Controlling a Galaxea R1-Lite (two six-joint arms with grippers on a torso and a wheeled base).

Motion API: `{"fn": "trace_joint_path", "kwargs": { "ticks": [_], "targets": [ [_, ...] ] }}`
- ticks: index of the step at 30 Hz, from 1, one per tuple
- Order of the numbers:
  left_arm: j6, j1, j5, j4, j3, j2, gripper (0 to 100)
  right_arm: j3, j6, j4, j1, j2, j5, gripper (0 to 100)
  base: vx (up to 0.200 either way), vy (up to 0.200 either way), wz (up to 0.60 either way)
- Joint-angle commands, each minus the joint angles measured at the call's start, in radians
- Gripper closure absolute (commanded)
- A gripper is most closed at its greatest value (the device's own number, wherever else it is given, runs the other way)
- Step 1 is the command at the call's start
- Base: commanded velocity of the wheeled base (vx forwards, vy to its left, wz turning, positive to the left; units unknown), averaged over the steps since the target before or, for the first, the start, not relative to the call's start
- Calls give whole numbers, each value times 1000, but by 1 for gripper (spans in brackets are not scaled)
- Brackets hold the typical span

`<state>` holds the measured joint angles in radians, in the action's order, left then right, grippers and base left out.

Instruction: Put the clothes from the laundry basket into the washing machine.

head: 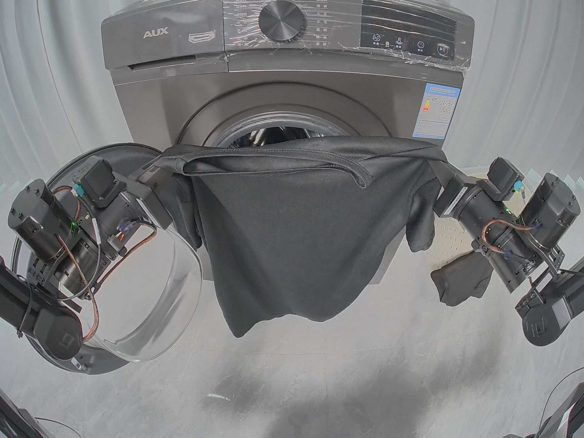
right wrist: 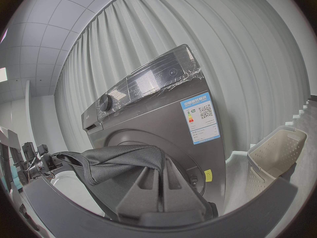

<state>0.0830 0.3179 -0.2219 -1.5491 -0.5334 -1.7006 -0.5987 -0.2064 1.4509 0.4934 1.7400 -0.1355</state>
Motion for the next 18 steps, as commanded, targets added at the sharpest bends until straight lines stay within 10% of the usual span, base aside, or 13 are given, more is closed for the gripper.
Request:
{"fn": "trace_joint_path", "kwargs": {
  "ticks": [1,10,18],
  "targets": [
    [0,1,-1,0,1,-2,100,0,-1,0,1,1,1,100,0,0,0],
    [-11,66,4,0,29,-28,100,73,1,-9,51,10,5,100,0,0,0],
    [-14,198,104,-2,32,-79,100,189,4,-4,126,90,20,100,0,0,0]
  ]
}}
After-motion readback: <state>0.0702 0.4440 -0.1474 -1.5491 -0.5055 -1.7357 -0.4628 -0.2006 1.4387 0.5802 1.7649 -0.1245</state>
